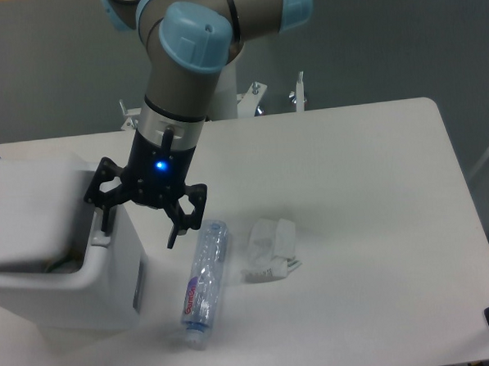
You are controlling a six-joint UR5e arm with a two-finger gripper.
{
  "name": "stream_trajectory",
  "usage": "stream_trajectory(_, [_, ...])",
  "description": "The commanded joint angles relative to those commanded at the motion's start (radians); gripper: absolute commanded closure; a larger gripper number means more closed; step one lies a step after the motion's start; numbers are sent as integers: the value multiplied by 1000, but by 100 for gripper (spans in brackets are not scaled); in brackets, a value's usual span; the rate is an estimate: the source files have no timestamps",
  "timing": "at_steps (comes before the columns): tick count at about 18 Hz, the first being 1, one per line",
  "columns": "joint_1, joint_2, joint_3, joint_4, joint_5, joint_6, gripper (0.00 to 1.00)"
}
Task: Open the trash can
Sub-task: 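Push the lid edge with the gripper to swing the lid open, then withdraw the gripper from the open trash can back over the table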
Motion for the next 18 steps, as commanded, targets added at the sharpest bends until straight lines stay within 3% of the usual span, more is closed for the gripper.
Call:
stream_trajectory(9, [24,3,23,2,21,12,0])
stream_trajectory(12, [100,-5,34,6,38,47,0])
stream_trajectory(18, [270,-75,32,6,43,320,0])
